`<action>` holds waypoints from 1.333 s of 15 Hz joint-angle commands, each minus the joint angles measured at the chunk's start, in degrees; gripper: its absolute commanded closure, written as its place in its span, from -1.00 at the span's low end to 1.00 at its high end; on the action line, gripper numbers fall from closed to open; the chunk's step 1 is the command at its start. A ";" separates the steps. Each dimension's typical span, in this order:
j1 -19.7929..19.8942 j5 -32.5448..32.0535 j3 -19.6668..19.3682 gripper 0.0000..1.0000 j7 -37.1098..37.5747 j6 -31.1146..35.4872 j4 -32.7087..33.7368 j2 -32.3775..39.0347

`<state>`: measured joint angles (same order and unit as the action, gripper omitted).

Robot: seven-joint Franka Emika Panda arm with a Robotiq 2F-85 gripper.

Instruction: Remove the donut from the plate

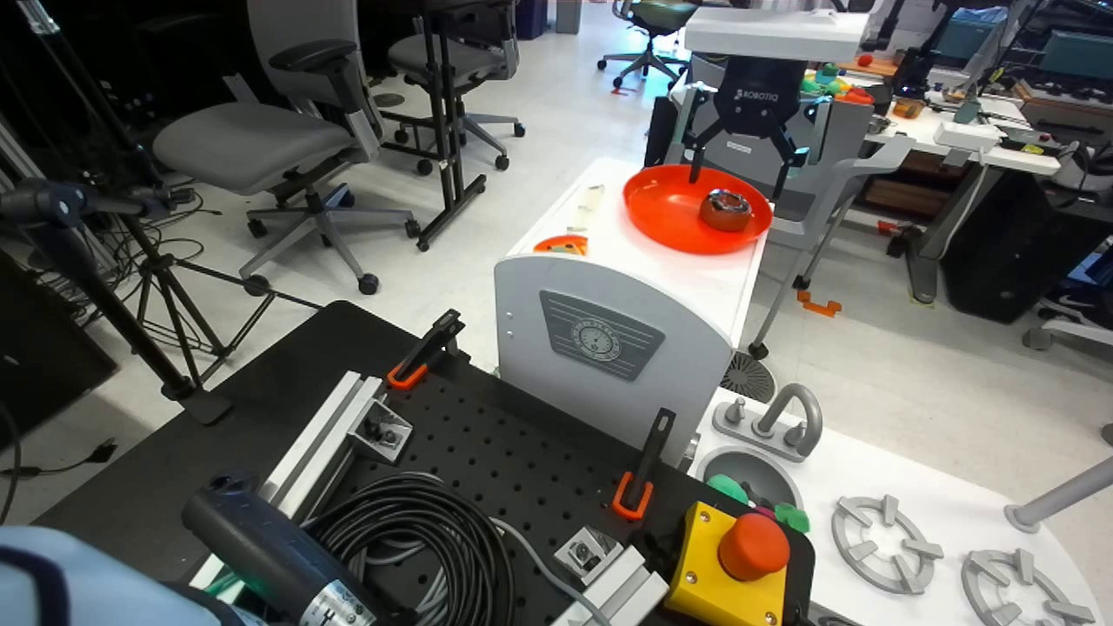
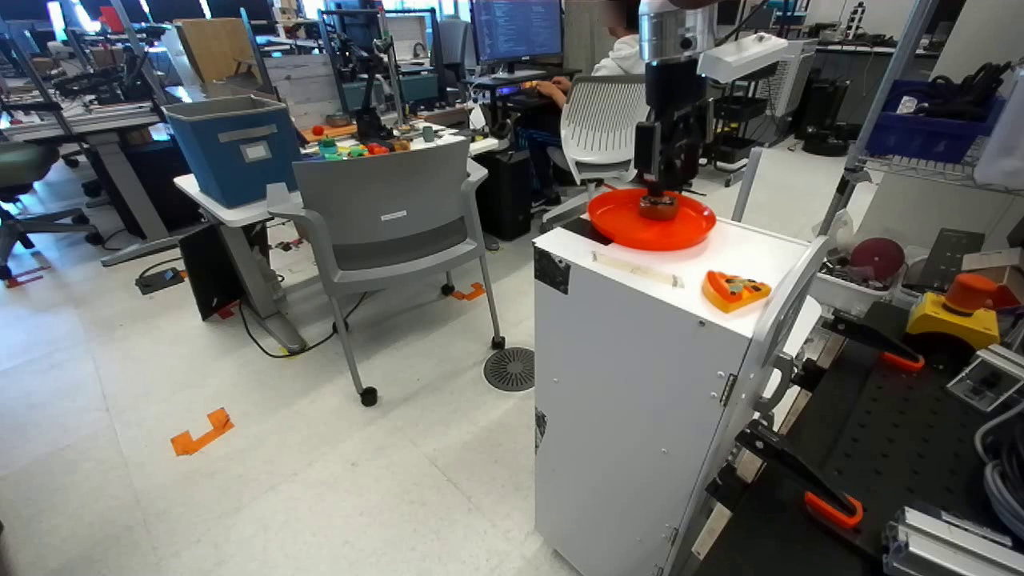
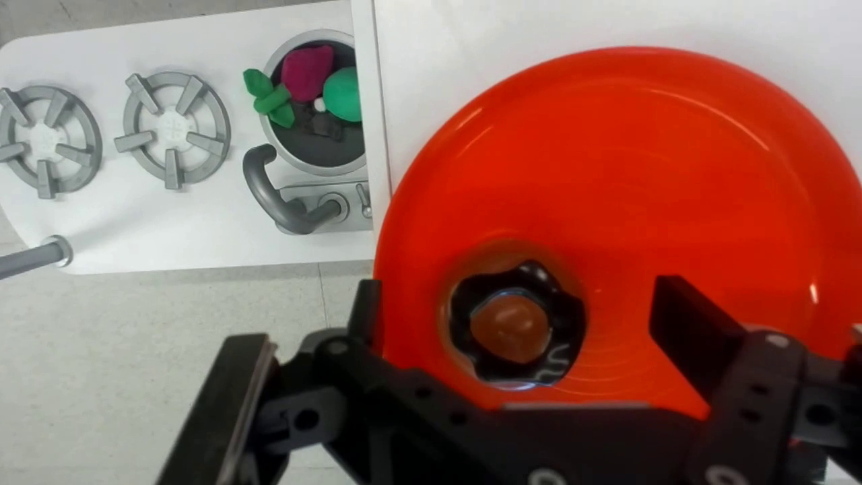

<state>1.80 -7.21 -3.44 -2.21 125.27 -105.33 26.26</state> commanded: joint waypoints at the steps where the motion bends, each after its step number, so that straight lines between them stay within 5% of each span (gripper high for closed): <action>1: 0.18 -0.07 0.19 -1.00 -0.05 -0.91 0.20 0.01; 7: 0.17 -0.13 0.18 -1.00 0.02 -1.11 0.11 0.01; 20: -1.56 0.26 -0.52 -1.00 12.25 2.29 2.71 2.61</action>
<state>0.76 -7.16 -3.44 9.30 127.13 -104.42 27.40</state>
